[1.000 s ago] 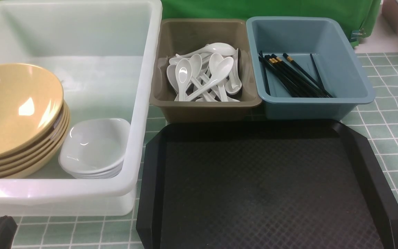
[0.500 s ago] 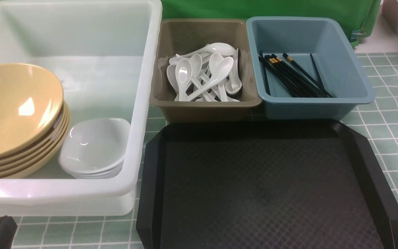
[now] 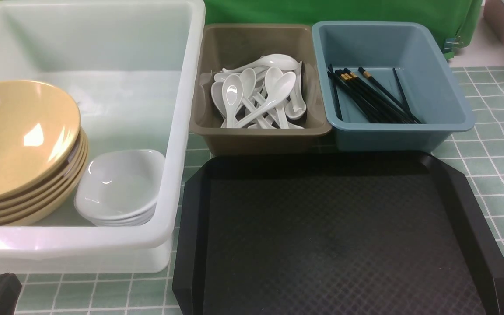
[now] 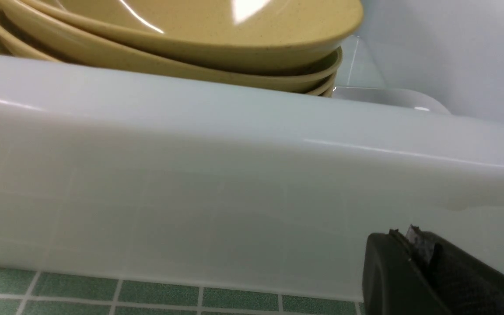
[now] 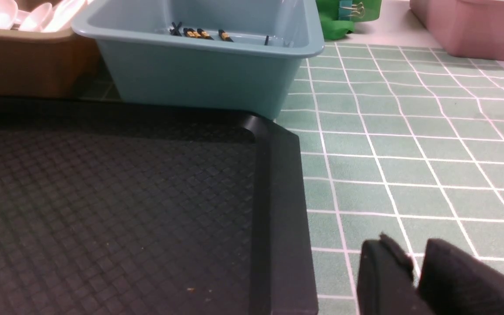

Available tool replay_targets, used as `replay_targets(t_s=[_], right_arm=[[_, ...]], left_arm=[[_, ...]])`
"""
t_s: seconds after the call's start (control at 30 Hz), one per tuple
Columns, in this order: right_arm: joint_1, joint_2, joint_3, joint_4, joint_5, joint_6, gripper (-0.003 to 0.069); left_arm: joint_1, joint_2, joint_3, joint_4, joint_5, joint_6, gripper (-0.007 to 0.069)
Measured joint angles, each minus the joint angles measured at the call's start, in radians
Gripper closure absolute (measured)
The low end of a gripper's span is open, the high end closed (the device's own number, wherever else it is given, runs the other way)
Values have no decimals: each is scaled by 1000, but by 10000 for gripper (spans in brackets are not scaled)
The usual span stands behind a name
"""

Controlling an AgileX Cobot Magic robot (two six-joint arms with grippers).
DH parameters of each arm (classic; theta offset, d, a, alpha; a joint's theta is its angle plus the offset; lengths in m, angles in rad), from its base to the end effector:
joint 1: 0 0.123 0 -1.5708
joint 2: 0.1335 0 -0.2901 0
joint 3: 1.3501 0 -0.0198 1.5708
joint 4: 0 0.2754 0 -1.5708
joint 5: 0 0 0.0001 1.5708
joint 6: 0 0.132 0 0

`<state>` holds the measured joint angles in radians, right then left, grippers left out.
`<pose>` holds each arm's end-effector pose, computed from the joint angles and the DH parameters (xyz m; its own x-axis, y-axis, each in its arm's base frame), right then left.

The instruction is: On blue table put chopsticks spoon bowls plates into blue grey white boxes.

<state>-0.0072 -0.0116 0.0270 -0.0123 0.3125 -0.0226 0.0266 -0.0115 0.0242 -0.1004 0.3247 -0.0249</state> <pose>0.1135 -0.0013 0.1662 -0.2386 -0.0326 -0.9706 0.0027 0.9994 -0.0342 0.1131 -0.0012 0.1660 -0.2448 -0.1263 -0.9613 -0.0251 0.9920 -0.1239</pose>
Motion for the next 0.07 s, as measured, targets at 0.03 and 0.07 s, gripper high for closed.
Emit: replay_targets(t_s=[0.03,0.07], right_arm=[[0,0,0,0,0,0,485],[0,0,0,0,0,0,484]], left_arm=[[0,0,0,0,0,0,620],[0,0,0,0,0,0,620]])
